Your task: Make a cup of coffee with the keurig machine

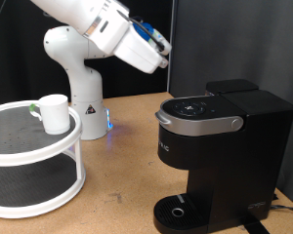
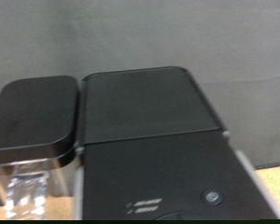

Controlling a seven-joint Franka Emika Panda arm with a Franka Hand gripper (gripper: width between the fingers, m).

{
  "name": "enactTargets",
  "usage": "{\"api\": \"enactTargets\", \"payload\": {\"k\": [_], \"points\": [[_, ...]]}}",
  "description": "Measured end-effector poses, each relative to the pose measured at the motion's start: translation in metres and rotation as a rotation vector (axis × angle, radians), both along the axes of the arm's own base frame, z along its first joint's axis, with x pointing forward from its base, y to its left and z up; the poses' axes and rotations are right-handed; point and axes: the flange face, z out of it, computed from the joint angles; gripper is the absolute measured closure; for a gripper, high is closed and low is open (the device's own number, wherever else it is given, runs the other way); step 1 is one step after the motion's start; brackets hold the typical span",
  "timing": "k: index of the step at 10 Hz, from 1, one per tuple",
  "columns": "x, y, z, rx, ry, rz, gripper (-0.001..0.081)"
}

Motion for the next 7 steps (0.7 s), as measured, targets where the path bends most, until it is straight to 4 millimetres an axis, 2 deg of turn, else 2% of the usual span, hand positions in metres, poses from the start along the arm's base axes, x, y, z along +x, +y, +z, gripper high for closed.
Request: {"api": "enactTargets", "payload": {"k": [1,4,7], "points": [[-0.01,-0.003,0.001,0.001,0.001,-0.002,0.0805],[-0.012,-0.006,-0.004,-0.005,0.036,-0.06,0.0805],[-0.041,-0.021,-0.005,-0.031,0.038,-0.141,0.0805]]}}
